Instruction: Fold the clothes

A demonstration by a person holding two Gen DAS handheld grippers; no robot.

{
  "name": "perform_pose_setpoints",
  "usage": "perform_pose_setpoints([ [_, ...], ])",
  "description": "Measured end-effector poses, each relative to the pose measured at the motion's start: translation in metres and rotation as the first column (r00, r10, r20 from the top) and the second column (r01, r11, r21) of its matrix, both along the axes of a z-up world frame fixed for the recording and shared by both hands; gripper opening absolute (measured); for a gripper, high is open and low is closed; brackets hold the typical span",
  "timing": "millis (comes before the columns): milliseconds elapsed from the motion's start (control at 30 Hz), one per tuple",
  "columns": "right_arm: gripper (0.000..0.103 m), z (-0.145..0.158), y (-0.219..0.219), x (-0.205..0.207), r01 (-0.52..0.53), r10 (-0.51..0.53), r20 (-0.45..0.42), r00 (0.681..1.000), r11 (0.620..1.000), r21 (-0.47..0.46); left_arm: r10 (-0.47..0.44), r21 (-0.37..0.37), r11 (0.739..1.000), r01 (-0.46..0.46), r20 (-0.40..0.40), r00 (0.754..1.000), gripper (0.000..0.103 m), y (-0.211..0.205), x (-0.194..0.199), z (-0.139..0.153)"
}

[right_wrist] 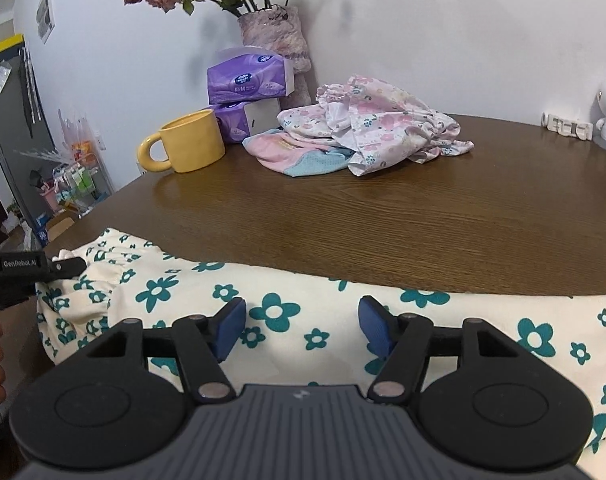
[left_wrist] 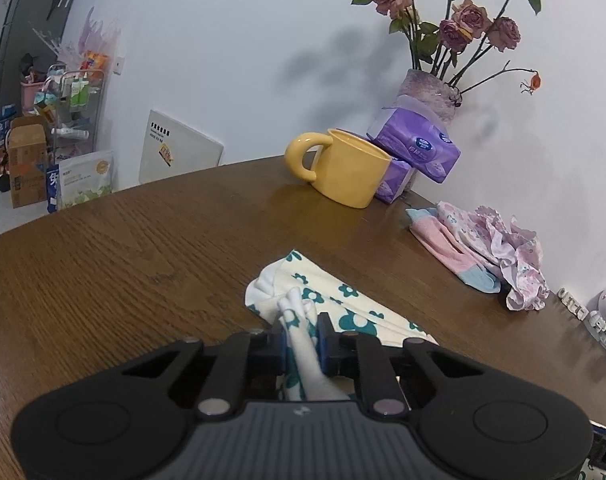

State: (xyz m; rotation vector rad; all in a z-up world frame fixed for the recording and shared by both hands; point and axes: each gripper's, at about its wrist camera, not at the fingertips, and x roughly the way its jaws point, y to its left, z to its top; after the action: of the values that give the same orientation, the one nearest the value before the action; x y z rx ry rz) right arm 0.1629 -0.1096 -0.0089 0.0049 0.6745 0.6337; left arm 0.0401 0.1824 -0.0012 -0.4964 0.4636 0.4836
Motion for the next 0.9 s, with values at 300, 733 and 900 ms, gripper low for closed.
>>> perform_pose_setpoints([
  [300, 0.064, 0.001, -0.021, 0.007, 0.036, -0.035, -0.016, 0.999, 0.999, 0.035, -0.015, 0.082, 0.997, 0.015, 0.003, 1.000, 0.011, -0.009, 0.000, 0.008],
  [733, 0.064, 0.004, -0.050, 0.009, 0.077, -0.077, -0.005, 0.997, 0.995, 0.057, -0.132, 0.375, 0.919, 0.125, -0.005, 0.991, 0.011, -0.047, 0.005, 0.037],
  [900, 0.064, 0.005, -0.061, 0.010, 0.092, -0.092, -0.002, 0.996, 0.994, 0.064, -0.201, 0.536, 0.824, 0.186, -0.030, 0.979, 0.011, -0.076, 0.007, 0.047],
])
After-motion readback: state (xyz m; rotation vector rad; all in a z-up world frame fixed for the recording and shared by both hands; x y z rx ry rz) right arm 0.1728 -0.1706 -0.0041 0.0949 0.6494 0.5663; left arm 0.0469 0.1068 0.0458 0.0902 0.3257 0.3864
